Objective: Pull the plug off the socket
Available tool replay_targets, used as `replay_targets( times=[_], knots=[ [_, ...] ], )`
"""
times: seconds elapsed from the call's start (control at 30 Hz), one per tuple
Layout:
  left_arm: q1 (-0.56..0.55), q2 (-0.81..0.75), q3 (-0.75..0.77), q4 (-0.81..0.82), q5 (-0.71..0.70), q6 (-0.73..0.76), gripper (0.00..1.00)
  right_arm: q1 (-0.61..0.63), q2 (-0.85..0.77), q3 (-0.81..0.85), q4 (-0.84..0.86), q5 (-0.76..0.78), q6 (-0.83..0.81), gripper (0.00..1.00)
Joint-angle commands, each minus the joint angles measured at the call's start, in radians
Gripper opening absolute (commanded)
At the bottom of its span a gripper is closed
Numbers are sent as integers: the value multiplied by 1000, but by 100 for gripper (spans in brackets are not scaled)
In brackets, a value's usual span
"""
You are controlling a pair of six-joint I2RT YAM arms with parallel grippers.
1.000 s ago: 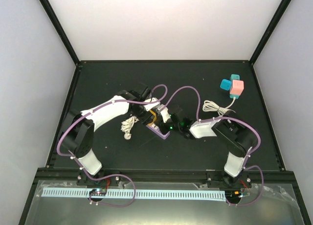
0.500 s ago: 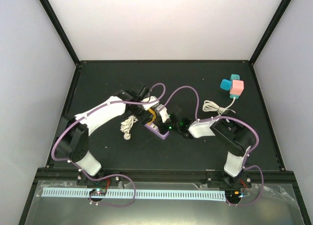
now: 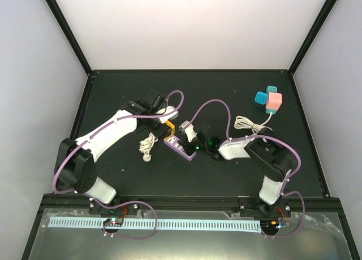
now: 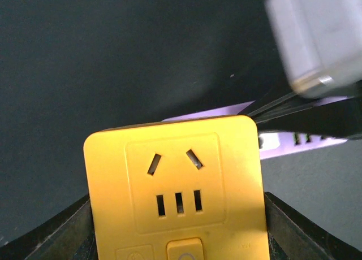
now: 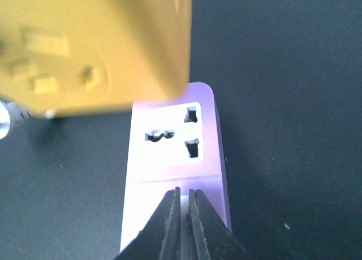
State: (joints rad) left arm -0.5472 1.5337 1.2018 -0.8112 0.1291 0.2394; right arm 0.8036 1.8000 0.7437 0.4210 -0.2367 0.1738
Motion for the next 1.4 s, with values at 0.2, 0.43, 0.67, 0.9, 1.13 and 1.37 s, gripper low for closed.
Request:
replay_targets(
  times=[0.2,0.43,0.67,0.9,1.13,1.37],
  knots=[
    [202,-166,19,-152,-71,111,21,-3,-160,-43,-122,29,-54,32],
    [329,-244,19,-293,-192,264,21,-4,-210,-46,-106,17,-74,58],
    [369,-335,-50,-420,-369,400,21,-4,-258,-41,-109,29,-93,76],
    [382,-304,-181,-490,-522,456,21,-17,-265,-30,-120,36,-86,81],
    [382,-136,-186,-498,-584,427,23,-59,-269,-30,-133,23,-56,85],
    [383,15,-192,-440,-630,425,24,-105,-275,-33,-137,-2,-33,86]
  ],
)
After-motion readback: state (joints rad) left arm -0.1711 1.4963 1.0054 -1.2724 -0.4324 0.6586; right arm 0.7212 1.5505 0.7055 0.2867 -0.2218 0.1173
